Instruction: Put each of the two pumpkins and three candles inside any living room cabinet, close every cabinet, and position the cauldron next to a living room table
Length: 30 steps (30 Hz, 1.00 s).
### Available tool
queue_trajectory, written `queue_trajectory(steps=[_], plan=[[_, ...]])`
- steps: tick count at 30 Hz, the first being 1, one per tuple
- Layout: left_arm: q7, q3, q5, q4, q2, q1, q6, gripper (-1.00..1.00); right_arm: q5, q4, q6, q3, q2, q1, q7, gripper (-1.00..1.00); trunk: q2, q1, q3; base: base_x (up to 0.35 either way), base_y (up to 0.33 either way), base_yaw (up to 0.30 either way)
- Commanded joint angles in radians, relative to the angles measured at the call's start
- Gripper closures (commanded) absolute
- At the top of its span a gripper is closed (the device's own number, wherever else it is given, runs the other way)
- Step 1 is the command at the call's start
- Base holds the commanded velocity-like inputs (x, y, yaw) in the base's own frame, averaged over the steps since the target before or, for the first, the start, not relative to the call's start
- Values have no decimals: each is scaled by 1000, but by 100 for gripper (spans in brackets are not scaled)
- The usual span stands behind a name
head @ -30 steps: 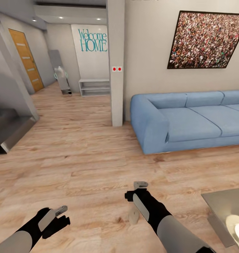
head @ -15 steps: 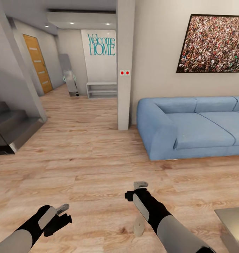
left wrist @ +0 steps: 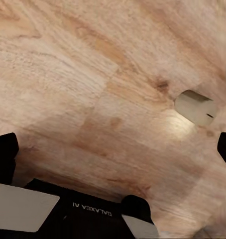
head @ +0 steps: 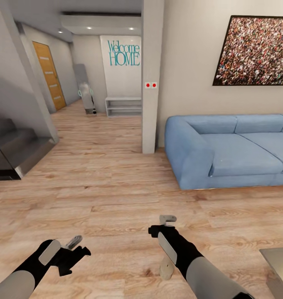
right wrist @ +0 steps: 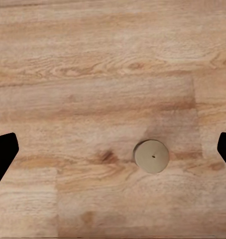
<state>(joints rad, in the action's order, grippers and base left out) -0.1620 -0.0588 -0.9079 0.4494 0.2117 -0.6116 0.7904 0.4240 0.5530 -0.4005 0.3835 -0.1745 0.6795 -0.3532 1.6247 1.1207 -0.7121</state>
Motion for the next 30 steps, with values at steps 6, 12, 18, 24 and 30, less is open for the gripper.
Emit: queue_trajectory(steps=[6, 12, 18, 24, 30], plan=[[207, 26, -4, -1, 19, 11, 50, -100, 7, -18, -10, -10, 0, 1, -3, -100, 42, 23, -19, 0, 0, 0], [370, 31, -5, -1, 31, 10, 112, -100, 13, -40, -54, -62, 0, 9, -19, -100, 84, 46, -38, 0, 0, 0], [459, 32, -2, -1, 32, 10, 134, -100, 12, -71, -116, -169, 0, 22, -31, -100, 126, 69, -56, 0, 0, 0], [482, 31, -4, -4, 33, 10, 140, -100, 13, -112, -159, -184, 0, 42, -32, -100, 168, 92, -75, 0, 0, 0], [507, 30, -5, -6, 32, 10, 139, -100, 13, -120, -159, -185, 0, 44, -32, -100, 210, 115, -94, 0, 0, 0]])
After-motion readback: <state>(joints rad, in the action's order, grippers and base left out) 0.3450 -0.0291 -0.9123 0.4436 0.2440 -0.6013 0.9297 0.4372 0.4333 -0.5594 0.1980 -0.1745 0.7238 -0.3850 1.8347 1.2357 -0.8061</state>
